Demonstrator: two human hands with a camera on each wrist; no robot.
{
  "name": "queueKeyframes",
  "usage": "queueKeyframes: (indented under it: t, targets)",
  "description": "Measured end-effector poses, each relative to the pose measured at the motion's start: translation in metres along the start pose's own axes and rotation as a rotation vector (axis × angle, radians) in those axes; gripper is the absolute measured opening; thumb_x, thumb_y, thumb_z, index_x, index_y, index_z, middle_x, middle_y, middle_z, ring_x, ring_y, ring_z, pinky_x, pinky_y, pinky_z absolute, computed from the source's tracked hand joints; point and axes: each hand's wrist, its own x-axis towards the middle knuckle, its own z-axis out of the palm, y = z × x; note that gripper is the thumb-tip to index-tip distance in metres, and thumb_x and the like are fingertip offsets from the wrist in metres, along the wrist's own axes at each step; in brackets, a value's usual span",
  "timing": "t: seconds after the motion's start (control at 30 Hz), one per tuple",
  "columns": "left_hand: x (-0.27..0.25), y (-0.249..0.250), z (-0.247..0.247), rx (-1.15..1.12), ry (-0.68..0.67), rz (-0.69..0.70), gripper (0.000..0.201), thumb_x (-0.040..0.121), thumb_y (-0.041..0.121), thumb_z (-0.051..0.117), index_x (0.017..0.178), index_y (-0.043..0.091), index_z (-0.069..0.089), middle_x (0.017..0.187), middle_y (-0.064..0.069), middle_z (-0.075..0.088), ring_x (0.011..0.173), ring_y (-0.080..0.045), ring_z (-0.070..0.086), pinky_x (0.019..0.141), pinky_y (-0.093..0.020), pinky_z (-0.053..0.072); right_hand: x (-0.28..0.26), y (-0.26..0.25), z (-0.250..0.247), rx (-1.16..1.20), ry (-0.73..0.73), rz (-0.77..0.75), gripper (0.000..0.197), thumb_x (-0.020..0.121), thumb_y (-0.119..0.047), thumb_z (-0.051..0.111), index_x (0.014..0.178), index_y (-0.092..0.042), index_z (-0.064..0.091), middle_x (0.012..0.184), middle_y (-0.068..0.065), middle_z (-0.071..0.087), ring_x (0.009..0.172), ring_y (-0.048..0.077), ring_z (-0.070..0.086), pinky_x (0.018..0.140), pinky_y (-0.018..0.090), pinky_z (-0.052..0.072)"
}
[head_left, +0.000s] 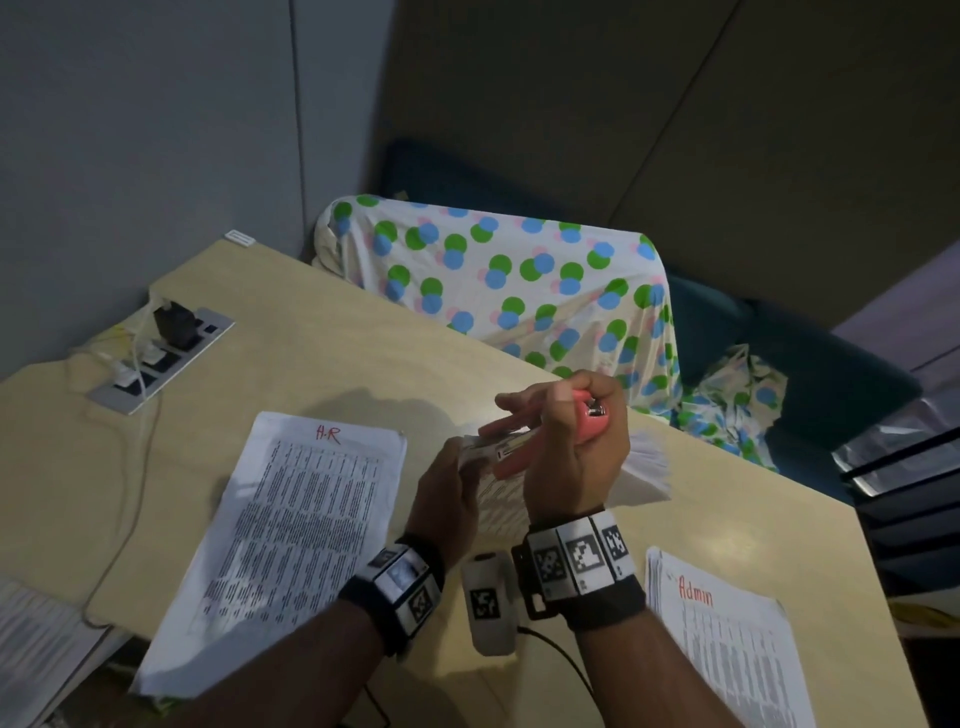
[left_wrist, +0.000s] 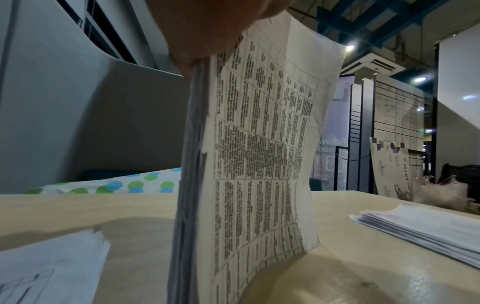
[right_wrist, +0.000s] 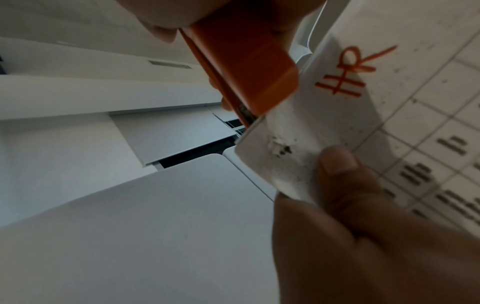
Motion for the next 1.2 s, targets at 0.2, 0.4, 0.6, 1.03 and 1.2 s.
queueKeyframes:
  t: [0.2, 0.4, 0.6, 1.03, 1.2]
  targets:
    - [-0.001, 0.0, 0.002, -0.061, -0.024, 0.0, 0.047, 0.093, 0.053, 0.029, 0.108, 0.018, 0.056, 0.1, 0.01, 0.061, 0.094, 0.008, 0.056, 0.08, -0.019, 0.048, -0.002, 0.008, 0.001, -0.126, -0.062, 0.003, 0.028, 0.088, -0.031, 0.05, 0.089, -0.003, 0.052, 0.067, 0.017, 0.072, 0.047, 0.032, 0.068, 0.045, 0.029, 0.052]
    - [-0.002, 0.007, -0.004, -0.018, -0.084, -0.007, 0.052, 0.089, 0.045, 0.031, 0.118, 0.009, 0.054, 0.101, 0.004, 0.058, 0.099, -0.018, 0.06, 0.076, -0.005, 0.037, -0.001, 0.012, 0.007, -0.19, -0.096, -0.021, 0.023, 0.087, -0.038, 0.052, 0.086, -0.015, 0.052, 0.055, 0.015, 0.065, 0.048, 0.022, 0.068, 0.047, 0.025, 0.053]
    - [-0.002, 0.016, -0.009, -0.201, -0.14, -0.166, 0.093, 0.061, 0.089, 0.026, 0.103, 0.013, 0.06, 0.096, 0.005, 0.057, 0.088, -0.014, 0.054, 0.082, -0.031, 0.048, 0.004, 0.014, 0.008, -0.179, -0.053, 0.061, 0.028, 0.083, -0.042, 0.053, 0.081, -0.015, 0.052, 0.05, 0.019, 0.06, 0.039, 0.023, 0.063, 0.04, 0.027, 0.049]
    - [-0.018, 0.007, -0.009, -0.013, -0.131, -0.048, 0.007, 0.092, 0.026, 0.052, 0.095, 0.021, 0.055, 0.079, 0.017, 0.056, 0.073, 0.013, 0.057, 0.06, -0.001, 0.039, 0.012, 0.008, -0.001, -0.146, -0.224, 0.111, 0.035, 0.081, -0.039, 0.059, 0.082, -0.005, 0.053, 0.048, 0.003, 0.061, 0.042, 0.02, 0.065, 0.041, 0.032, 0.054]
    - [-0.01, 0.013, -0.023, 0.052, -0.068, -0.06, 0.02, 0.092, 0.043, 0.043, 0.087, 0.025, 0.048, 0.073, 0.016, 0.054, 0.066, 0.003, 0.055, 0.058, -0.01, 0.041, 0.026, -0.02, -0.046, -0.113, -0.093, -0.102, 0.013, 0.083, -0.022, 0.065, 0.086, -0.013, 0.056, 0.068, 0.01, 0.068, 0.059, 0.024, 0.07, 0.055, 0.035, 0.059]
